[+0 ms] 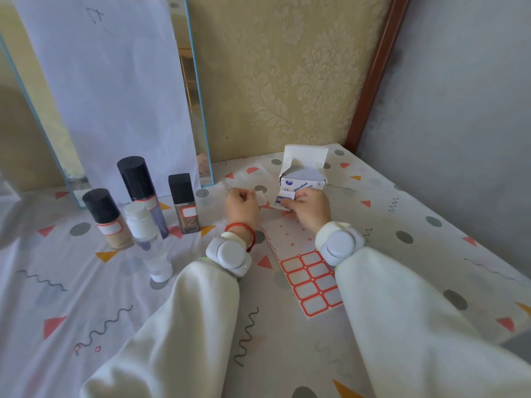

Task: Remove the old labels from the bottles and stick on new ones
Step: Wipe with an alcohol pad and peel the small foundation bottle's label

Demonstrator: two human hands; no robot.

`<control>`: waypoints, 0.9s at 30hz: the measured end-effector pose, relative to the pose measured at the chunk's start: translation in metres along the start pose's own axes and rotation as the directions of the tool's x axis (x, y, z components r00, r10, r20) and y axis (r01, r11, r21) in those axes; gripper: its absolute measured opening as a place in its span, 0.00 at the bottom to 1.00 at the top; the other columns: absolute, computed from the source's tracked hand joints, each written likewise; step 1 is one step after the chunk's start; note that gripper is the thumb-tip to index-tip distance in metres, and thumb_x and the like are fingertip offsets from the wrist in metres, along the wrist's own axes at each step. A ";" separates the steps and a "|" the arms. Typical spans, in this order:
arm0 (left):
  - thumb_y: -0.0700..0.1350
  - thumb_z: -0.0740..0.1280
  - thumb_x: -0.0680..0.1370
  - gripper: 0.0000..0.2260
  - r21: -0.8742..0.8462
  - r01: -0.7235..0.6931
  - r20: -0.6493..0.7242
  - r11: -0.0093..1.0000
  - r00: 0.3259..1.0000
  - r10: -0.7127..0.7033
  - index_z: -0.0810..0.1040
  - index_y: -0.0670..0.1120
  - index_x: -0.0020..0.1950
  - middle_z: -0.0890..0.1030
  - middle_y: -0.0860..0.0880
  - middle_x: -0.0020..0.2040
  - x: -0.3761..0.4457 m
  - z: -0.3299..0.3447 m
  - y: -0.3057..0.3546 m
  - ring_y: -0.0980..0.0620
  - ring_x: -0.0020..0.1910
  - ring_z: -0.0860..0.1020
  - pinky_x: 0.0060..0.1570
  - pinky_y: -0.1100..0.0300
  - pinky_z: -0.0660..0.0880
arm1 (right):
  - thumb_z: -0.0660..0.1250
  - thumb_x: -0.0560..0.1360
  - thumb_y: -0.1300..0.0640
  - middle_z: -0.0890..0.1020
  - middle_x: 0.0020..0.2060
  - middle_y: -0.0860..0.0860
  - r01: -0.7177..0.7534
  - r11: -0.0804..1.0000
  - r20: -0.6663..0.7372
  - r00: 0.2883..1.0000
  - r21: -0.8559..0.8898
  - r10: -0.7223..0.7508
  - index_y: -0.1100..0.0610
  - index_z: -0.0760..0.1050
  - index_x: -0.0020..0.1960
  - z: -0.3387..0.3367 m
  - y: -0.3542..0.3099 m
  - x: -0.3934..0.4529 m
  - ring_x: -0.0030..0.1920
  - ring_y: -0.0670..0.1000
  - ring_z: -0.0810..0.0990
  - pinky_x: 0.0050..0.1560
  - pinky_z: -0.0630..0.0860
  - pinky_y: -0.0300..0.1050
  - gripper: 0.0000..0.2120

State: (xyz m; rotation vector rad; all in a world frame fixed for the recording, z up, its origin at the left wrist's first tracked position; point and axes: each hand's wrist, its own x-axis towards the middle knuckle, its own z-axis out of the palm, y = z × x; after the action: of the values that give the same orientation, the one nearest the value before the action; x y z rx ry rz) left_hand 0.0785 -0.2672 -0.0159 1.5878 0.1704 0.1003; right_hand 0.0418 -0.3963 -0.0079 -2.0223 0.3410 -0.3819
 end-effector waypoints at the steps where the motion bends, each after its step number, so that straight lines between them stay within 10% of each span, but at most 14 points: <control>1: 0.39 0.61 0.80 0.12 0.004 0.007 0.002 1.000 1.000 -0.007 0.68 0.47 0.37 0.77 0.41 0.44 -0.001 0.001 0.000 0.37 0.50 0.80 0.54 0.45 0.77 | 0.75 0.69 0.62 0.85 0.42 0.61 0.009 0.999 -0.024 1.000 -0.034 -0.010 0.63 0.79 0.39 0.001 0.001 0.003 0.42 0.57 0.83 0.45 0.76 0.48 0.06; 8: 0.40 0.62 0.80 0.06 -0.015 0.049 0.032 0.999 0.998 -0.049 0.72 0.42 0.43 0.79 0.39 0.49 0.001 0.002 -0.003 0.39 0.51 0.80 0.55 0.45 0.78 | 0.78 0.66 0.60 0.84 0.44 0.64 -0.011 0.974 0.007 1.000 -0.228 0.013 0.70 0.78 0.47 0.015 0.002 0.017 0.49 0.63 0.81 0.53 0.76 0.54 0.17; 13: 0.39 0.64 0.79 0.07 -0.008 0.011 0.055 1.000 0.998 -0.010 0.76 0.35 0.51 0.77 0.43 0.45 0.001 0.005 -0.007 0.41 0.48 0.80 0.52 0.46 0.79 | 0.76 0.69 0.56 0.80 0.51 0.57 0.020 0.959 -0.107 0.993 -0.284 -0.052 0.64 0.78 0.53 0.016 0.006 0.018 0.54 0.55 0.77 0.51 0.67 0.38 0.17; 16: 0.38 0.64 0.79 0.04 -0.027 -0.033 0.088 0.999 0.995 0.036 0.75 0.38 0.47 0.77 0.45 0.42 -0.002 0.005 -0.005 0.43 0.46 0.80 0.46 0.53 0.81 | 0.66 0.78 0.56 0.83 0.42 0.59 0.095 0.985 -0.171 0.978 -0.143 -0.119 0.66 0.79 0.44 0.010 0.003 0.014 0.45 0.57 0.80 0.42 0.65 0.37 0.12; 21: 0.35 0.64 0.79 0.05 -0.089 -0.113 0.186 0.990 0.974 0.128 0.75 0.40 0.43 0.78 0.48 0.37 -0.011 0.005 0.002 0.53 0.37 0.79 0.37 0.65 0.80 | 0.69 0.76 0.52 0.84 0.38 0.53 -0.039 0.977 0.183 0.983 0.209 0.000 0.55 0.81 0.41 -0.003 -0.002 0.000 0.35 0.46 0.83 0.39 0.80 0.39 0.08; 27: 0.34 0.69 0.75 0.05 -0.194 -0.110 0.290 0.975 0.943 0.164 0.77 0.44 0.46 0.84 0.49 0.35 -0.022 0.004 0.016 0.53 0.36 0.83 0.39 0.62 0.80 | 0.69 0.76 0.60 0.82 0.37 0.52 0.043 0.962 0.095 0.993 0.268 -0.071 0.62 0.81 0.45 -0.019 -0.014 -0.009 0.37 0.45 0.81 0.34 0.76 0.33 0.05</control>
State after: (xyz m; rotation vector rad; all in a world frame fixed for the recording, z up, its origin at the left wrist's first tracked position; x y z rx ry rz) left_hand 0.0578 -0.2748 0.0011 1.4179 -0.1878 -0.0218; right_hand 0.0265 -0.4021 0.0116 -1.7830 0.1575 -0.3376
